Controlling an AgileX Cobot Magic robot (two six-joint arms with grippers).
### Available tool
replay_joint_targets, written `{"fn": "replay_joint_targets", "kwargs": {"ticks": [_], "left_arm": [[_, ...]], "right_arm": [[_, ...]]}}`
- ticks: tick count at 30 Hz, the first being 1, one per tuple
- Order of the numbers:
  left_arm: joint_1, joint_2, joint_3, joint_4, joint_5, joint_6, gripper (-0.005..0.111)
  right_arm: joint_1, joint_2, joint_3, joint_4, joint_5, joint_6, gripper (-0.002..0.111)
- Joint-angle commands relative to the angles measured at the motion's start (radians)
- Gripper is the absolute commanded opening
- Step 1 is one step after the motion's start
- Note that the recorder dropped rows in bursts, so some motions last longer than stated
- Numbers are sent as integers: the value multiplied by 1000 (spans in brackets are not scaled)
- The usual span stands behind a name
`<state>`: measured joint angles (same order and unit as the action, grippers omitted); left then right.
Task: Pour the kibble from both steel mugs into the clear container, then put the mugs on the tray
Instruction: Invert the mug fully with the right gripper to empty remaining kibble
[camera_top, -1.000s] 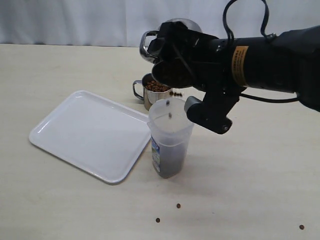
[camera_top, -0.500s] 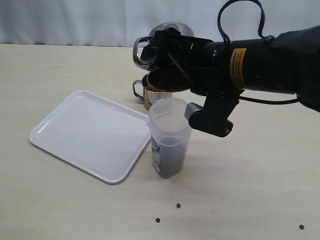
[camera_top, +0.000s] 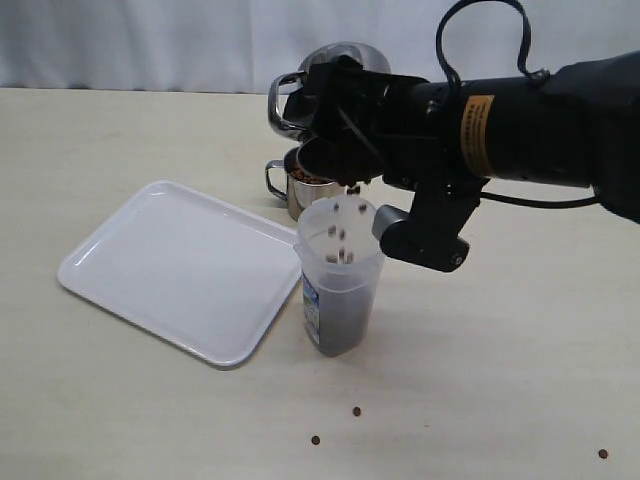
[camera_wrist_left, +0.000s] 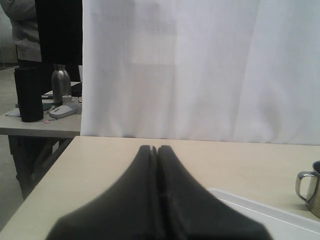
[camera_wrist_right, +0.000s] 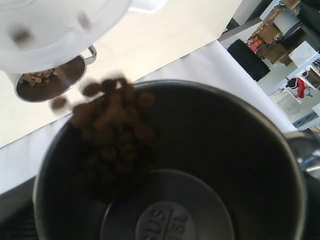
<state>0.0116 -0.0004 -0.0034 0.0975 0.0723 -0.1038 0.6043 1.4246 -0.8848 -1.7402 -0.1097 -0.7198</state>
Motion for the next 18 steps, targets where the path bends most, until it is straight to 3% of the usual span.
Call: {"fn": "replay_joint_targets", "kwargs": {"ticks": [1,8,13,18], "left_arm": [[-1,0,3,-4,-10,1,0],[-1,0,3,-4,-10,1,0],[-1,0,3,-2,-10,1,0],[-1,0,3,-2,-10,1,0]], "right_arm": [[3,-8,-7,-4,7,-10,5],[5,-8,-7,-4,10,-36,5],[77,-8,-7,-4,149,-80,5],[108,-8,-7,-4,161,-80,5]]}}
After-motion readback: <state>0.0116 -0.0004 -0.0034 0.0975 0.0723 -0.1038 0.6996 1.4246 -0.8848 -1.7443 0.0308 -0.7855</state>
